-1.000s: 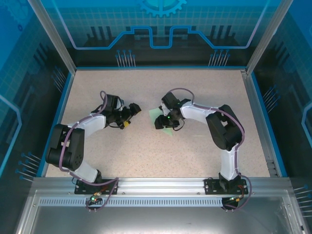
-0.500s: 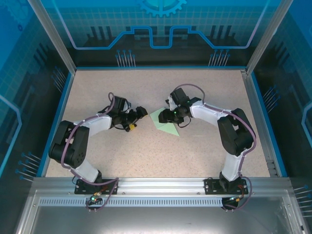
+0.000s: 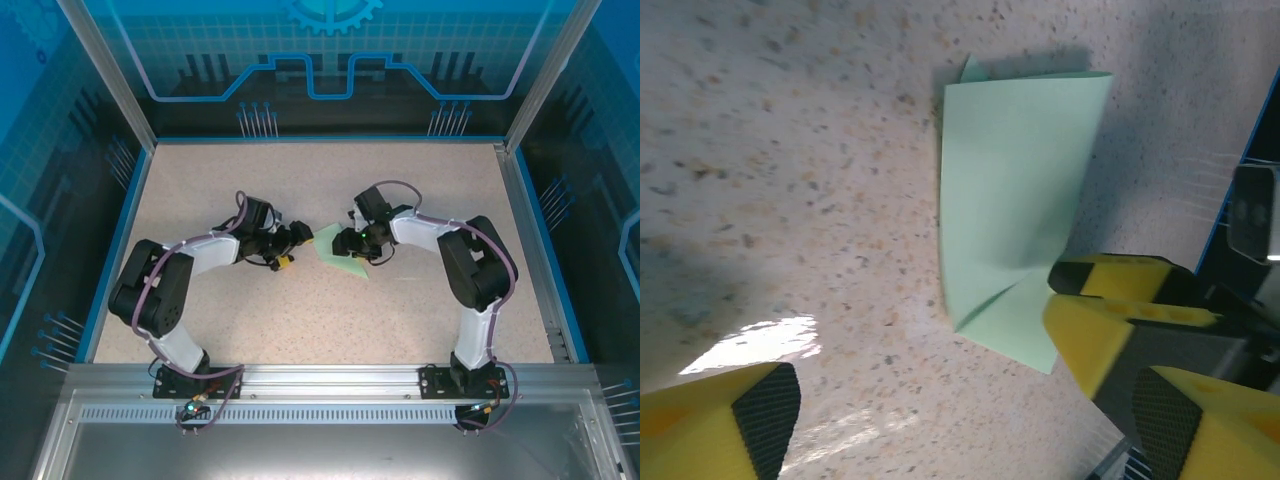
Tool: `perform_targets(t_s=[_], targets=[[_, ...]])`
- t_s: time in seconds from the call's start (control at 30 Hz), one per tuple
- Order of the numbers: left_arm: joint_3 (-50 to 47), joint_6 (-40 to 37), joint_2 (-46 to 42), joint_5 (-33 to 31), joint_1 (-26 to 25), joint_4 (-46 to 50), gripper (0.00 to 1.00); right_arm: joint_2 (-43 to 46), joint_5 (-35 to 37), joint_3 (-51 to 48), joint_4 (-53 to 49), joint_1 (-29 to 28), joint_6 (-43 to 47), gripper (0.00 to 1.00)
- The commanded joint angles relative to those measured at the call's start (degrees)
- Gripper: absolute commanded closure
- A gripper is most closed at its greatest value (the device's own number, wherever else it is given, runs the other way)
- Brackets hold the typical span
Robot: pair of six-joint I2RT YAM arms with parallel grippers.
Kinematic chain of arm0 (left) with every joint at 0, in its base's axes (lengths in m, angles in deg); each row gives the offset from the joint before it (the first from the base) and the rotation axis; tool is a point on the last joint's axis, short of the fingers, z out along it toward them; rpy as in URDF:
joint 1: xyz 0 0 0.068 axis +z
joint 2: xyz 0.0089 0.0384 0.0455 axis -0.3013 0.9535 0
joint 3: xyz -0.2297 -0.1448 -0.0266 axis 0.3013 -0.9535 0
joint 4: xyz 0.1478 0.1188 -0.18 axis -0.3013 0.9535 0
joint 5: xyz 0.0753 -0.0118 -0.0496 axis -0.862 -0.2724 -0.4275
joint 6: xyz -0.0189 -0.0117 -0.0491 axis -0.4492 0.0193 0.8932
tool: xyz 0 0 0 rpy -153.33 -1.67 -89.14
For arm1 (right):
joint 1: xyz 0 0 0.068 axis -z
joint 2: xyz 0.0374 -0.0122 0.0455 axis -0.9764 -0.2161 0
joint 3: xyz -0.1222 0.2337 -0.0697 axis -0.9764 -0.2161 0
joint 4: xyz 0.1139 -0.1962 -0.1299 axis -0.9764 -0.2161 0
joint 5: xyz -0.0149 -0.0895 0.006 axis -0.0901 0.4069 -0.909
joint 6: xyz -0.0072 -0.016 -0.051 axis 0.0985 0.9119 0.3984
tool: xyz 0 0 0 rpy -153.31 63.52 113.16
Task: Fold a paper plane with a square sheet of paper (pick it up from the middle)
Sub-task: Fold the wing for the fifth time at the center of the table.
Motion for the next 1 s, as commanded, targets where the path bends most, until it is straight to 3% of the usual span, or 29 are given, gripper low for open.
perform_targets(t_s=[0.0,0.4,0.97], targets=[[2.0,1.4,1.8,2.9,-1.5,-1.5,0.14,-1.5,-1.3,-1.8,2.0,1.6,-2.1,0.42],[6.9,7.8,8.9,4.4,-6.8,-4.2,0.36,-1.3,-8.0,-5.7,6.6,4.9,-4.0,0.51],[10.0,10.2,12.2,0.9,-8.9,2.4,0.35,-1.3,-8.5,-7.2,7.7,5.2,-4.1,0.51]])
